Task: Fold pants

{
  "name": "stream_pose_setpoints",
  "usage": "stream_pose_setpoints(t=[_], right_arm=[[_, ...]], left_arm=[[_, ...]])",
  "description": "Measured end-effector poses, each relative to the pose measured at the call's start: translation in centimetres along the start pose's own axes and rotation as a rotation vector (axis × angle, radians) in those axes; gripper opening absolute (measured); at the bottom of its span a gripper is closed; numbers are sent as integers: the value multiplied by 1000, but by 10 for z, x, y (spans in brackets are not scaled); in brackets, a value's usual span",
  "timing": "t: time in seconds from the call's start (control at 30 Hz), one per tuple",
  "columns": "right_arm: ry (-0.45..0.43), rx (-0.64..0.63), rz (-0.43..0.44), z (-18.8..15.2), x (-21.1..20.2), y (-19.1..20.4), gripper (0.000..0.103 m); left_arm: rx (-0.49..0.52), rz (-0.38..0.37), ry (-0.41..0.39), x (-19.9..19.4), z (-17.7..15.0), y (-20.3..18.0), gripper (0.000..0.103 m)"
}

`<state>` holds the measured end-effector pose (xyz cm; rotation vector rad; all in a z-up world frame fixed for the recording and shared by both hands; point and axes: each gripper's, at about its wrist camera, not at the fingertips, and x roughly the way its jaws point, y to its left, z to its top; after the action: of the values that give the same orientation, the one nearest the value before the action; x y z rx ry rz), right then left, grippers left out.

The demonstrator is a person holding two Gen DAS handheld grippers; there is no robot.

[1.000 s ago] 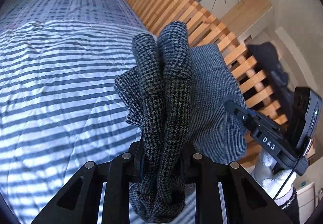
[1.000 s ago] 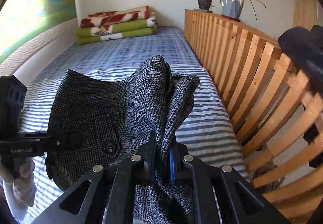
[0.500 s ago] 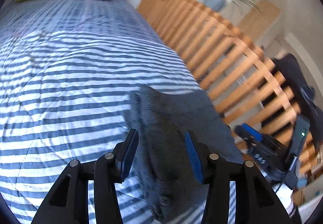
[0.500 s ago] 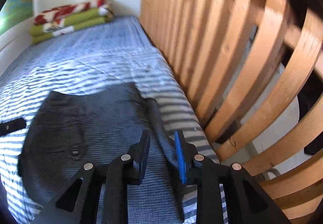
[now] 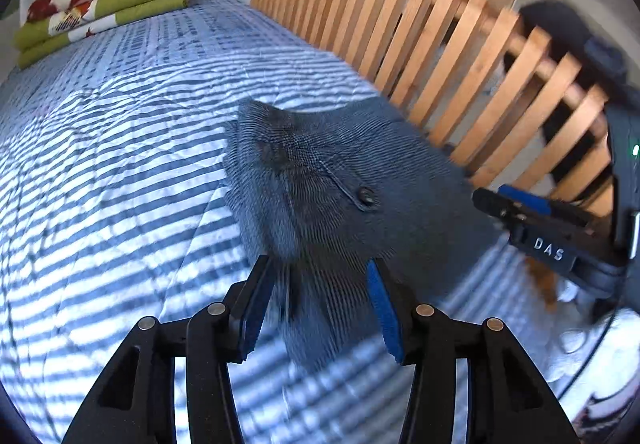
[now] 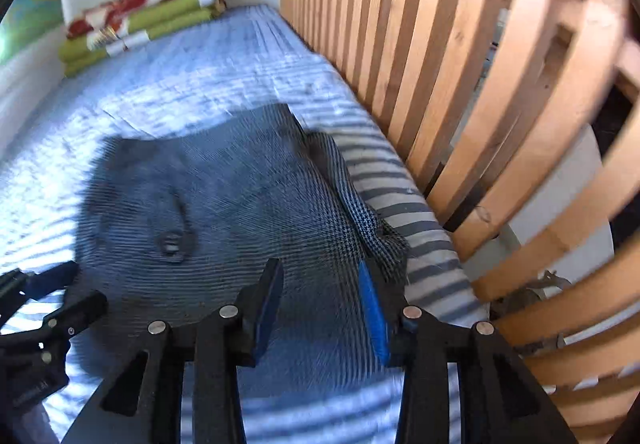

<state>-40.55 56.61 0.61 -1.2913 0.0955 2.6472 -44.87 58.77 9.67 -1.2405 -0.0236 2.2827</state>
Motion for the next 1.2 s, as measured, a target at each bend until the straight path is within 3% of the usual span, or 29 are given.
stream_pose_setpoints(t=[0.07,0.23,0.47,0.63,0.77,0.93,1.2], right_arm=[[-25,16,50,-11,-36,1,35],[-88,13,142,-64,-133,26,37],[-141,-74,185,-152,-267,88,37],[-182,-93,218,-209,-349,123,39],[-180,-96,238,-249,-389,141,39],[-156,-106,226,-285,-404,157,39],[-150,-75,205,-315,-416,162,39]], left_arm=[[8,-7,-16,-51,-14,0,52],[65,65,-39,-158,-66,-8,55],[112,184,-107,-301,-159,-23,56],[88,145,-141,-375,-232,-37,58],[130,173,-167,-421,-285,-54,65],[83,162,-185,-467,-342,-60,68],[35,183,-195,-485,-381,-59,73]])
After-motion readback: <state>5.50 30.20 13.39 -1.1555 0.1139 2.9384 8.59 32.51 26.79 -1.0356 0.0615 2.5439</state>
